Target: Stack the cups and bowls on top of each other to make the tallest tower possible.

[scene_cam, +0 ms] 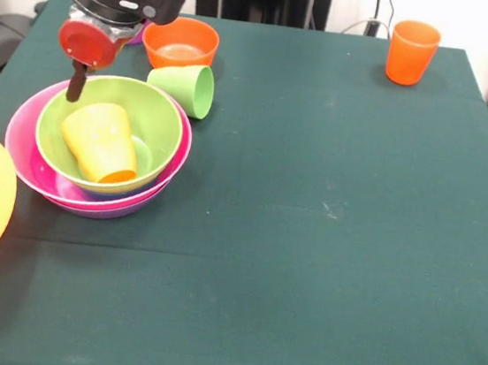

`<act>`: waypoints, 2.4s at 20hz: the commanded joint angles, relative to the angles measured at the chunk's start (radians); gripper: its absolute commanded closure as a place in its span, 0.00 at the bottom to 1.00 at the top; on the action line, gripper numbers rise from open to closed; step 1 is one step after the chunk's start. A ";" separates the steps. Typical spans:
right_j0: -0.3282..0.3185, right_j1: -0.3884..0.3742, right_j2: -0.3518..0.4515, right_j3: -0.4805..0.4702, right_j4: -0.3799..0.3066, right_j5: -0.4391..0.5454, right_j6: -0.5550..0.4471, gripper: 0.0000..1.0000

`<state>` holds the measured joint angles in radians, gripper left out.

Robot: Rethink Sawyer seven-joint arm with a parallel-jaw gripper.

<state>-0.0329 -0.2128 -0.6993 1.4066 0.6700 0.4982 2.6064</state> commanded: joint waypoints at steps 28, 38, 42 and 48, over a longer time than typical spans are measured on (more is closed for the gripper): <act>-0.056 -0.010 0.269 0.073 -0.128 -0.062 -0.045 1.00; -0.080 -0.067 0.305 0.091 -0.155 -0.065 -0.048 1.00; -0.078 -0.100 0.319 0.105 -0.183 -0.119 -0.054 1.00; -0.059 -0.153 0.321 0.119 -0.224 -0.093 -0.049 1.00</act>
<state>-0.1061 -0.3354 -0.5335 1.4689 0.5323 0.4227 2.6064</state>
